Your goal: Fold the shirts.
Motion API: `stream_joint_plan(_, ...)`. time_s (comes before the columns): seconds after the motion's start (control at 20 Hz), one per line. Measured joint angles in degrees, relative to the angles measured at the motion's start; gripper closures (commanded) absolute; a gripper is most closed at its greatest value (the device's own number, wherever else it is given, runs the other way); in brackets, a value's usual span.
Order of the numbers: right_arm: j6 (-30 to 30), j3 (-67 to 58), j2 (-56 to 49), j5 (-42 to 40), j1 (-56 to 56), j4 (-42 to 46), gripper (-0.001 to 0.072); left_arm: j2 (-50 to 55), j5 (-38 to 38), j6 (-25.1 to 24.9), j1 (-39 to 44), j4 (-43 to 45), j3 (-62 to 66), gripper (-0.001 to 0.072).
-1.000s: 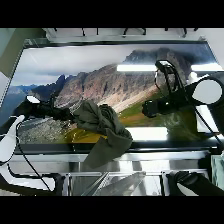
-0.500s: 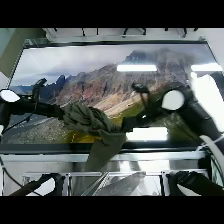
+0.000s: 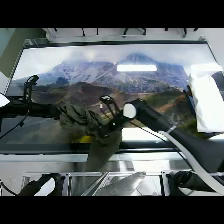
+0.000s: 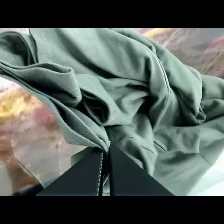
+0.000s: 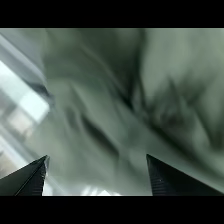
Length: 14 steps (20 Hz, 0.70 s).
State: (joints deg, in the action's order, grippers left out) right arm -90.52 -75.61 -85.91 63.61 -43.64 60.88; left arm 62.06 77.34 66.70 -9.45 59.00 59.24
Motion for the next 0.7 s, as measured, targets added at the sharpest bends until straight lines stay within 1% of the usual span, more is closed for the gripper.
stream_joint_plan(0.1,2.2,-4.6,-4.6,-0.5,-1.0,0.6,0.0007,-0.2,0.1,0.2,0.0,-0.1,-2.0,0.0693)
stream_joint_plan(0.3,5.4,-10.6,-11.5,2.3,-3.1,1.3,0.0008,-0.3,0.1,0.2,0.0,-0.1,-6.7,0.0693)
stream_joint_plan(0.35,6.0,-11.3,-12.7,2.7,-3.7,1.4,0.0034,-0.3,0.1,0.2,0.0,-0.1,-7.7,0.0693)
stream_joint_plan(0.4,6.2,-11.8,-13.6,3.0,-4.2,1.7,0.0253,-0.3,0.1,0.2,0.0,-0.1,-8.5,0.0693)
stream_joint_plan(0.45,6.2,-12.2,-14.4,3.1,-4.6,2.3,0.0690,-0.3,0.1,0.2,0.0,-0.1,-9.0,0.0693)
stream_joint_plan(0.6,5.3,-13.4,-14.8,3.2,-4.4,3.8,0.0682,-0.3,0.1,0.1,0.0,-0.1,-9.8,0.0693)
stream_joint_plan(0.7,4.6,-14.9,-12.4,4.7,-2.9,4.2,0.0683,-0.3,0.4,0.0,0.0,0.0,-10.0,0.0693)
